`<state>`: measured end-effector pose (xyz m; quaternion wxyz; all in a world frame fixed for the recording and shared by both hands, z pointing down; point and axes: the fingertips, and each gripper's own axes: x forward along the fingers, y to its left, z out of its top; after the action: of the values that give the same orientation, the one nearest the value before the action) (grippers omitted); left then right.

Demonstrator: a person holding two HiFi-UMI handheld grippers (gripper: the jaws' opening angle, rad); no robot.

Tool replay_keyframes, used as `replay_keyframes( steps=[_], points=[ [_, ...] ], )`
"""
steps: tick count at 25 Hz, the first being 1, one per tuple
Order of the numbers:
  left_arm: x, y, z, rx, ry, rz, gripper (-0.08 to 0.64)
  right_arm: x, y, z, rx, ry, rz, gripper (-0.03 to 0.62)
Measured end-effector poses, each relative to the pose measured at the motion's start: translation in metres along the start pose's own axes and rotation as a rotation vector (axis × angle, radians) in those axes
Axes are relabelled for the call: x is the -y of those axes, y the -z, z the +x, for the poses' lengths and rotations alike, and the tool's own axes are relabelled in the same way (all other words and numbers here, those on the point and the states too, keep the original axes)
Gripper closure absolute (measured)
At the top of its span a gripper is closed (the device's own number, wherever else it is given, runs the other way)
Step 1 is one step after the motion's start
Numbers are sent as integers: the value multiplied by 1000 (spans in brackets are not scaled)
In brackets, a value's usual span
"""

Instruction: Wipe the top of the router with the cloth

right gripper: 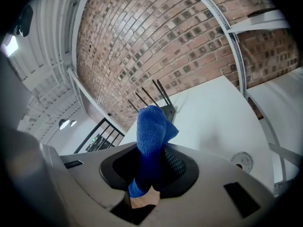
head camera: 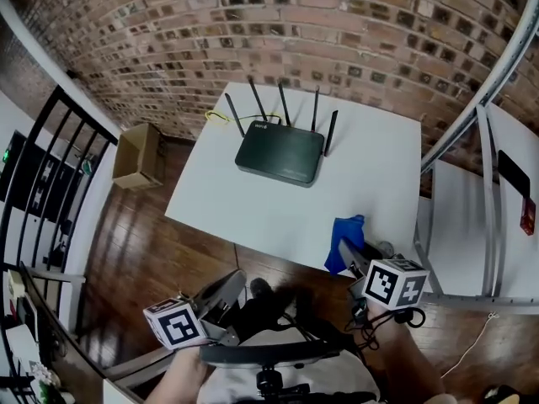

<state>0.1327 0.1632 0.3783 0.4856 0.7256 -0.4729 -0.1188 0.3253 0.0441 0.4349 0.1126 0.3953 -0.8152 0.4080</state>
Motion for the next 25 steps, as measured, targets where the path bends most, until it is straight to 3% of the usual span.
replay_keyframes(
  steps=[6,17,25],
  points=[
    [-33,-60,28,-26,44,6,558,-7,-24,41,15,57,13,472],
    [-124,-213,53,-204,172,42,558,-57,-62,163,52,275,62,472],
    [-157,-258,70,-326,270,50,558,-49,-64,224,-15,457,26,472]
  ],
)
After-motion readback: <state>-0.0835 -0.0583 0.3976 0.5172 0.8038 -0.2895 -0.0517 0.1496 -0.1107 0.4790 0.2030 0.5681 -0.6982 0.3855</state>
